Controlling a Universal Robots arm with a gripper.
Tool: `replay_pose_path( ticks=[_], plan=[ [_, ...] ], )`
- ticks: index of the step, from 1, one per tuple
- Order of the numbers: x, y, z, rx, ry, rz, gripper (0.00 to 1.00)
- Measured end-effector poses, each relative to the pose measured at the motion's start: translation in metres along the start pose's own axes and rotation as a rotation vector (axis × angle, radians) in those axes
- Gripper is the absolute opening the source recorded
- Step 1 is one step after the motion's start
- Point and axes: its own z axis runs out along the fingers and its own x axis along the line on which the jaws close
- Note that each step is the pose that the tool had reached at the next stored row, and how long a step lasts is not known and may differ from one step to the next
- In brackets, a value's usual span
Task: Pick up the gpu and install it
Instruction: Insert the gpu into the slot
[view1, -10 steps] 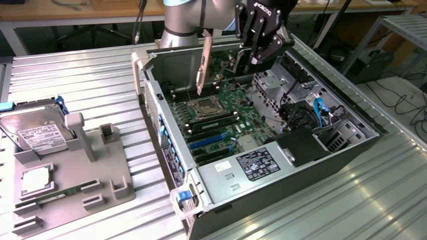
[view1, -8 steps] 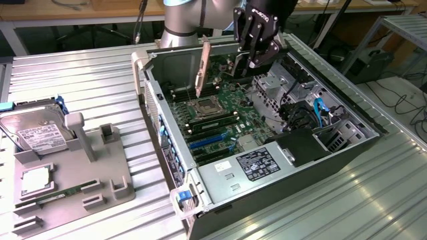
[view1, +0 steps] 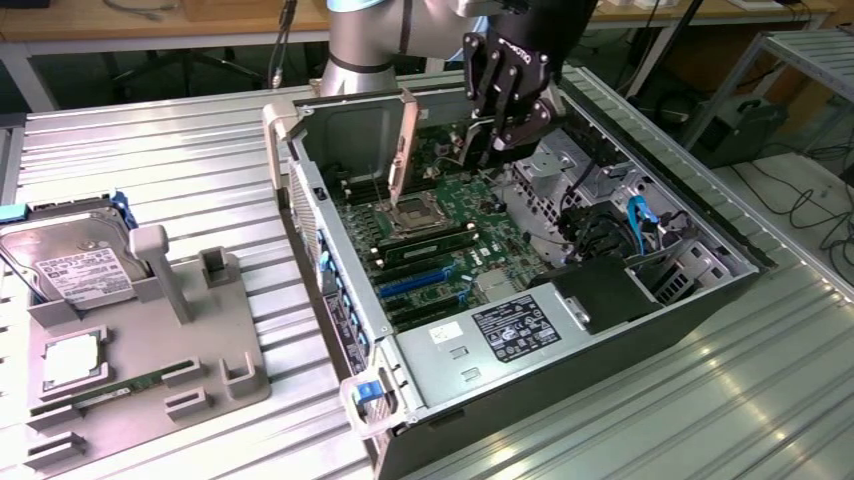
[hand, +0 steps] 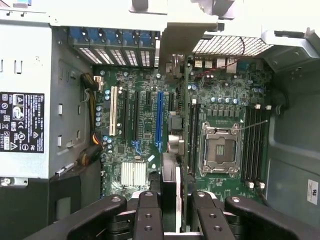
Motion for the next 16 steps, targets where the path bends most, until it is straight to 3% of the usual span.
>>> replay_pose_path(
  ticks=[8,9,10,16],
  plan=[
    [0.0,-0.0002,0.0131,0.0,0.0002,0.0,0.28],
    [0.0,-0.0003,0.0135,-0.0003,0.0052,0.0,0.28],
    [0.0,-0.0003,0.0145,-0.0003,0.0061,0.0,0.28],
    [0.001,-0.0005,0.0194,-0.0002,0.0062,0.001,0.28]
  ],
)
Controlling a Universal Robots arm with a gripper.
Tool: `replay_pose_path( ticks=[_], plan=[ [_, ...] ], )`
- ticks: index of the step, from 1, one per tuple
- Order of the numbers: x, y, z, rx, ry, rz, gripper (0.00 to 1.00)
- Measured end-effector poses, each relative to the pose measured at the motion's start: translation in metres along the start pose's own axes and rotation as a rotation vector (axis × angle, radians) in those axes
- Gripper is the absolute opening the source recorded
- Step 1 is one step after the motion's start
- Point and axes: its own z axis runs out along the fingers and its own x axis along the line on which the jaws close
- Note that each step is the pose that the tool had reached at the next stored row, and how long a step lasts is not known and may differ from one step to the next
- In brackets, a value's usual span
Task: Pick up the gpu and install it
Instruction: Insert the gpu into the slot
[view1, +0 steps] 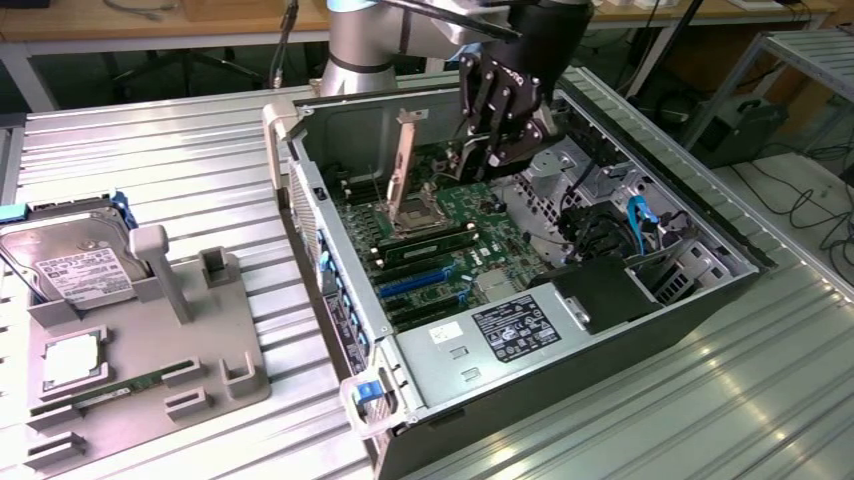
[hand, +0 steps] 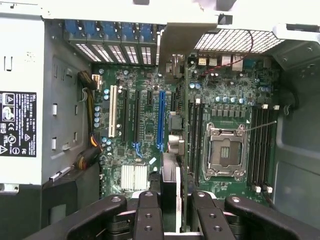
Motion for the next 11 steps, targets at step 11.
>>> replay_pose_path(
  ticks=[11],
  plan=[
    [0.0002,-0.0003,0.0082,0.0,-0.0001,0.0,0.28]
  ],
)
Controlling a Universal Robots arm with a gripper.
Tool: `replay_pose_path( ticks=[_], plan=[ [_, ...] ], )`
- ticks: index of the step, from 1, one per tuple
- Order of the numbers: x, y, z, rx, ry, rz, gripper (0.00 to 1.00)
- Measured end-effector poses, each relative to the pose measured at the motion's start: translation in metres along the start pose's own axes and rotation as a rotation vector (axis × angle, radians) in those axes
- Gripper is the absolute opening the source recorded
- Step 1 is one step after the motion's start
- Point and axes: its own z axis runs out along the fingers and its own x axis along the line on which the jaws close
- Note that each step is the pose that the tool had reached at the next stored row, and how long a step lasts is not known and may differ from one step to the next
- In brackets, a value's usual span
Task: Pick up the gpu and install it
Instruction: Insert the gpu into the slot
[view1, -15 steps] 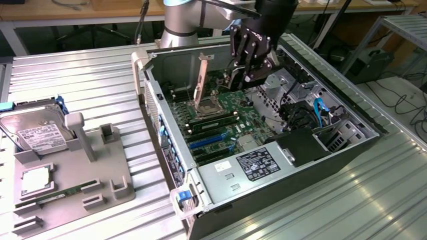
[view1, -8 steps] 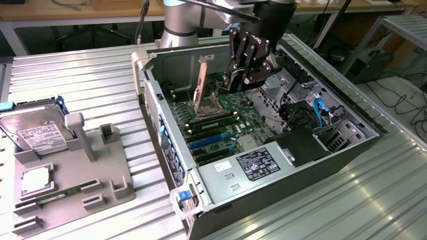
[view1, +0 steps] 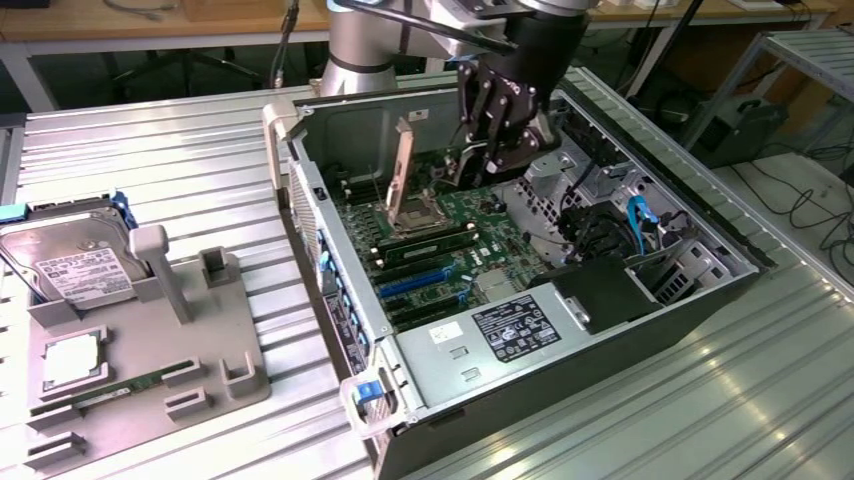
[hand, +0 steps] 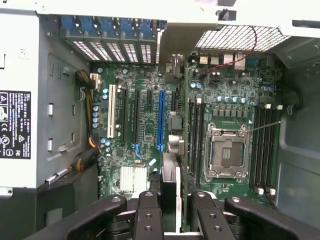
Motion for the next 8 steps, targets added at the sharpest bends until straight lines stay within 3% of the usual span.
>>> replay_pose_path(
  ticks=[8],
  plan=[
    [0.0001,-0.0003,0.0067,0.0,0.0,0.0,0.28]
  ],
)
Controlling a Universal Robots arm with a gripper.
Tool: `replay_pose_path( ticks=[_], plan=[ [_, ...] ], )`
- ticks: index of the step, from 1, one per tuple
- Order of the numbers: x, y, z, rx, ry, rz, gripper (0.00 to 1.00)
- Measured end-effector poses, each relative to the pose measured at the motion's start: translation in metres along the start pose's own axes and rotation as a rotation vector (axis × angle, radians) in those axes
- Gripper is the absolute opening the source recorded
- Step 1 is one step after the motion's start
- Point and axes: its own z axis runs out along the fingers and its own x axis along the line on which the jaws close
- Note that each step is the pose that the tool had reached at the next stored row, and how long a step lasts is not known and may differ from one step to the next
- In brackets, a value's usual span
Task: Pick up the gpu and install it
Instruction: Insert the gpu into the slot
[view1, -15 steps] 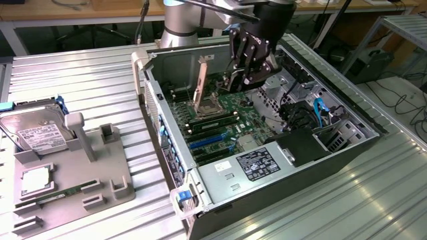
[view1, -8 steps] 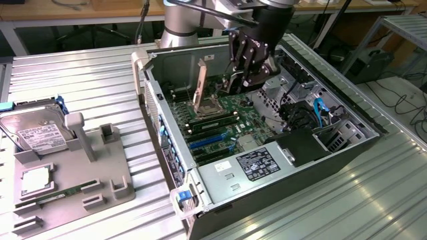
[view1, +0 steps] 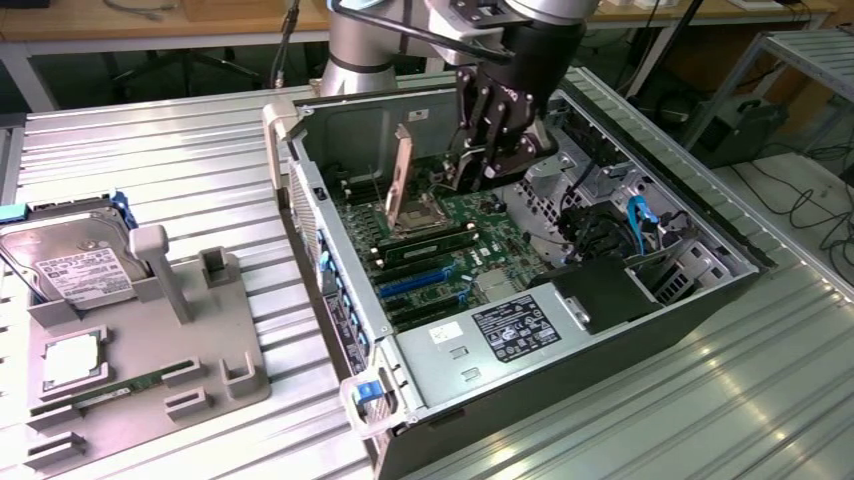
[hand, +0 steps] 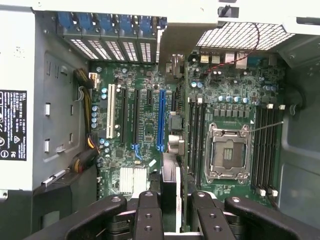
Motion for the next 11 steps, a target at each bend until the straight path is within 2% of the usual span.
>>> replay_pose_path(
  ticks=[5,8,11],
  plan=[
    [0.0001,0.0001,0.0045,0.0004,0.0003,0.0,0.28],
    [0.0001,0.0018,0.0079,0.0043,0.0006,0.005,0.28],
    [-0.0001,0.0047,0.0108,0.0059,0.0043,0.01,0.28]
  ],
)
